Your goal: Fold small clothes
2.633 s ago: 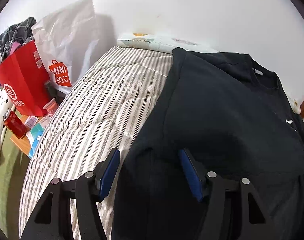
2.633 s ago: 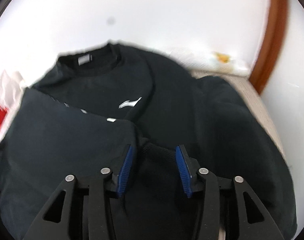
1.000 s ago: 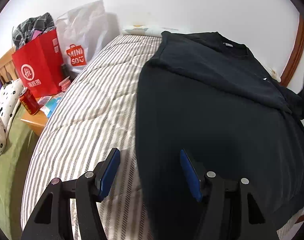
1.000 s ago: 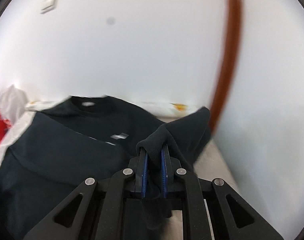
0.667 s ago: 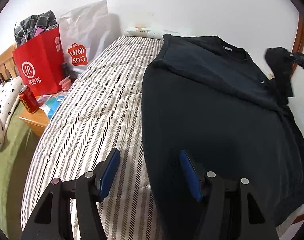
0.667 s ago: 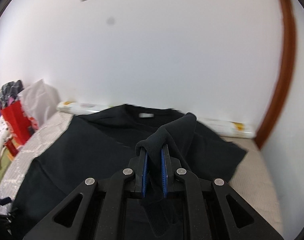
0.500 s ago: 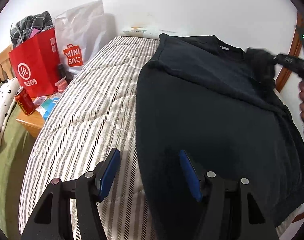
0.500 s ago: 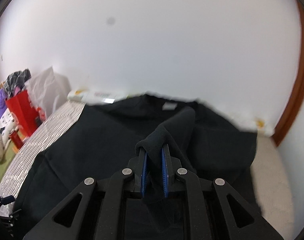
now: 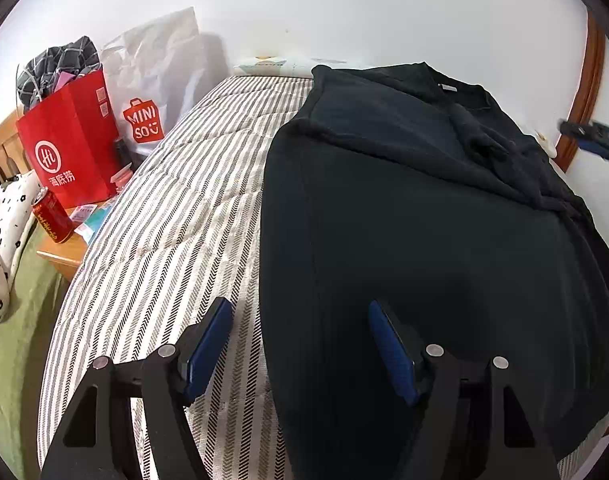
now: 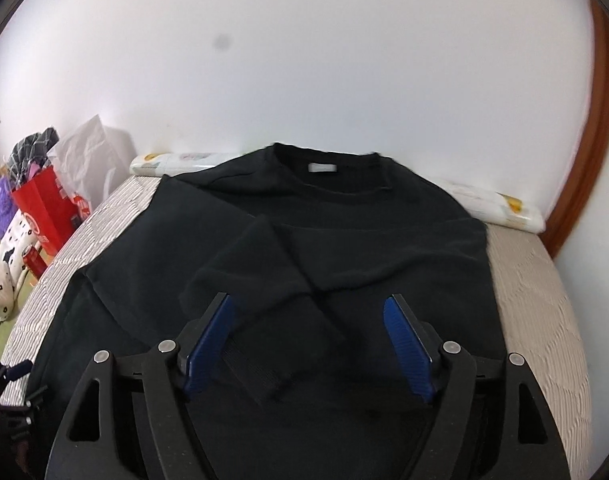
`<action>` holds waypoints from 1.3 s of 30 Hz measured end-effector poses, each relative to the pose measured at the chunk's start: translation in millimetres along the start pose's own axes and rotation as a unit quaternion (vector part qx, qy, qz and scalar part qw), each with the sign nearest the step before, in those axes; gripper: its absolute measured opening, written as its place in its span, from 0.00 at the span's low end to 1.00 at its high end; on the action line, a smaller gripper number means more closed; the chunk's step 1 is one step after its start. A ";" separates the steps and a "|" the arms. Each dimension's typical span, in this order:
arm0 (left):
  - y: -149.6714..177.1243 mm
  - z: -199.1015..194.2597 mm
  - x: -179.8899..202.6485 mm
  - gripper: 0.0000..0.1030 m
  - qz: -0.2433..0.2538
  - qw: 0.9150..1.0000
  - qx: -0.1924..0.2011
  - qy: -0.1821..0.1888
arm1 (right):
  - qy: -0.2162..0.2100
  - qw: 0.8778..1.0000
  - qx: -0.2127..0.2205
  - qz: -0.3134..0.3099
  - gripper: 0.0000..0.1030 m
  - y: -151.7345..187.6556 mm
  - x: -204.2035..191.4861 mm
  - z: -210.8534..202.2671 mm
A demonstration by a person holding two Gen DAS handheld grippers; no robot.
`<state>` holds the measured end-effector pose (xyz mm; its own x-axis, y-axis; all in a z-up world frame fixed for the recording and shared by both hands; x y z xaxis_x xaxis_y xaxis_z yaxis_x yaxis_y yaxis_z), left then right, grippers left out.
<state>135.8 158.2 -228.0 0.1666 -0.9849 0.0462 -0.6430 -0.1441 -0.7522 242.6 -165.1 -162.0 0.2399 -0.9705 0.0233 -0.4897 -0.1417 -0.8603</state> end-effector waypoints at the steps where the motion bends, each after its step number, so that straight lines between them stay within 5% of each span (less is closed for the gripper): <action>1: 0.2 0.3 0.0 0.69 0.000 1.000 -0.001 0.000 | 0.006 1.000 -0.001 0.003 0.75 3.8 7.2 -3.4; 14: 2.3 3.4 -2.4 0.82 -0.003 1.000 -0.009 -0.010 | 0.114 0.992 -0.024 0.050 0.75 63.6 93.0 -33.1; 20: 2.2 3.2 -0.9 0.82 -0.004 1.000 -0.007 -0.005 | 0.122 0.990 -0.049 0.060 0.75 77.0 105.2 -28.2; 31: -31.4 -13.9 5.3 0.80 -0.037 0.998 0.014 0.041 | 0.010 0.998 -0.034 0.042 0.73 52.5 43.9 13.7; 36: -47.5 -23.5 7.2 0.81 -0.027 0.998 0.032 0.046 | -0.015 0.997 -0.068 0.033 0.52 50.0 29.2 61.4; 39: -52.0 -22.7 3.4 0.82 -0.026 0.998 0.034 0.044 | -0.049 0.993 -0.098 0.050 0.28 56.4 27.1 81.8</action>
<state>152.8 160.1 -173.8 0.1296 -0.9813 0.1421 -0.5825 -0.1913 -0.7900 290.1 -183.4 -251.6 0.2575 -0.9595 -0.1147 -0.6663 -0.0903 -0.7402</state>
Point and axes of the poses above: each gripper's, at about its wrist camera, not at the fingertips, and z roughly the way its jaws point, x to its right, y to its underside, the point moved 8 cm from there along z, roughly the way its jaws point, and after that the axes turned 9 degrees about x, right-handed, at the moved point
